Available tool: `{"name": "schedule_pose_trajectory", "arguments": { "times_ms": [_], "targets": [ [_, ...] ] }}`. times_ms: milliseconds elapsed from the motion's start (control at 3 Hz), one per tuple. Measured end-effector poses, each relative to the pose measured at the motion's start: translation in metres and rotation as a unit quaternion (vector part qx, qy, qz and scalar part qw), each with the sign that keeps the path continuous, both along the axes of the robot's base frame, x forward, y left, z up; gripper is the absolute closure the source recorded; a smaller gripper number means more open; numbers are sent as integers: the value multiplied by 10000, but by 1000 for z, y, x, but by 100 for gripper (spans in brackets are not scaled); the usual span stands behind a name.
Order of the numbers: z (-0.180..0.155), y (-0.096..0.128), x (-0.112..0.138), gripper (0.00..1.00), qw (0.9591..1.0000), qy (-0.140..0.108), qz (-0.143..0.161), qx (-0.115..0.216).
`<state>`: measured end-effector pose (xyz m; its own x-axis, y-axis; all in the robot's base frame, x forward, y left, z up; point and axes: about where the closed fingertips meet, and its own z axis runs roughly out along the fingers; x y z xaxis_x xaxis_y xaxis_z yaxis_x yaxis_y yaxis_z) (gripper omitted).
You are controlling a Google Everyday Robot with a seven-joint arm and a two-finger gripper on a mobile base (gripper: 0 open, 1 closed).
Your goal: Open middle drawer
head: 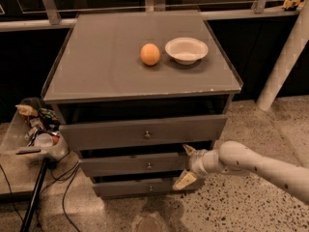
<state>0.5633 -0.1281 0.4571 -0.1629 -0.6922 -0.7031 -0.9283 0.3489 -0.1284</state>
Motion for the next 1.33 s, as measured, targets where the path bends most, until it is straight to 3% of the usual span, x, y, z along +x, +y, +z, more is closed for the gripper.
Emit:
{"name": "schedule_pose_trajectory", "arguments": {
  "times_ms": [667,1333],
  "targets": [
    [-26,12,21,0,9999,-101,107,-53],
    [-55,10,29,0,9998,136,153,59]
  ]
}}
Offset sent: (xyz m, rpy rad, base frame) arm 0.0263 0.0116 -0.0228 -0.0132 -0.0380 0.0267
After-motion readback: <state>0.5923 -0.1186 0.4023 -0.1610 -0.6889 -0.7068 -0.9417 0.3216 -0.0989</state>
